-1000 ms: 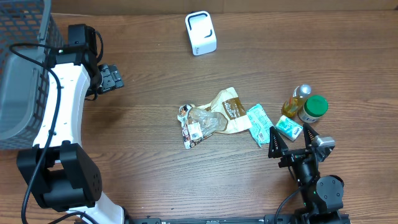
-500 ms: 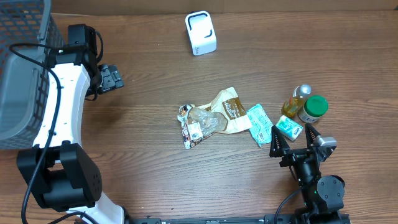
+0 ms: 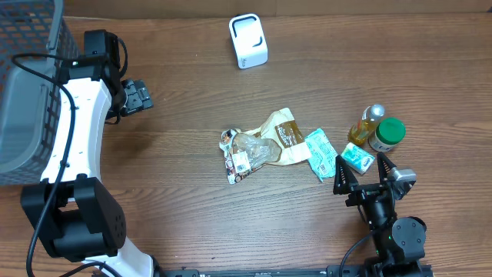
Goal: Scan the item barcode
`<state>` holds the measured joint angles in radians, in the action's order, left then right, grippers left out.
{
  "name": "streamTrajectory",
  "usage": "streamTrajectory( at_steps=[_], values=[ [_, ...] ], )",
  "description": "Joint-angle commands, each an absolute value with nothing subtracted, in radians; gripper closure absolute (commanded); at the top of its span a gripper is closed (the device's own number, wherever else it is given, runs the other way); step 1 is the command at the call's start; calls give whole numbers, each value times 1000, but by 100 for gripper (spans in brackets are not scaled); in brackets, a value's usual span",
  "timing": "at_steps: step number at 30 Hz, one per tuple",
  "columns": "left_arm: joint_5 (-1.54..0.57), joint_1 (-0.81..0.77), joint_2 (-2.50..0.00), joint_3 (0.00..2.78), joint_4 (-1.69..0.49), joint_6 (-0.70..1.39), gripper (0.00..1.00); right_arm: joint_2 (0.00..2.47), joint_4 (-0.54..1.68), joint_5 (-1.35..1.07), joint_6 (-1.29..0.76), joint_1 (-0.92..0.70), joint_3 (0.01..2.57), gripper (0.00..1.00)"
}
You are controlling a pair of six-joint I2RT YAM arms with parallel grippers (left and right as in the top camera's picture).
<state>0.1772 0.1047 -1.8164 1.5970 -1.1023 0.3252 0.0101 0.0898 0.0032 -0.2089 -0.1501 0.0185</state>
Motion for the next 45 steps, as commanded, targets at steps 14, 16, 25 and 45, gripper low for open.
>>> streamTrajectory(
  at_steps=[14, 16, 25, 45],
  values=[
    [191, 98, -1819, 1613, -1102, 314, 0, 3, 84, -2, -201, -144, 8, 0],
    [190, 102, -1819, 1613, -1102, 314, 0, 3, 84, -2, -201, -144, 8, 0],
    [190, 102, -1822, 1613, -1101, 314, 1, 3, 84, -2, -201, -144, 8, 0],
    [190, -75, -1357, 1613, -1102, 314, 0, 3, 84, -2, -201, -144, 8, 0]
  ],
)
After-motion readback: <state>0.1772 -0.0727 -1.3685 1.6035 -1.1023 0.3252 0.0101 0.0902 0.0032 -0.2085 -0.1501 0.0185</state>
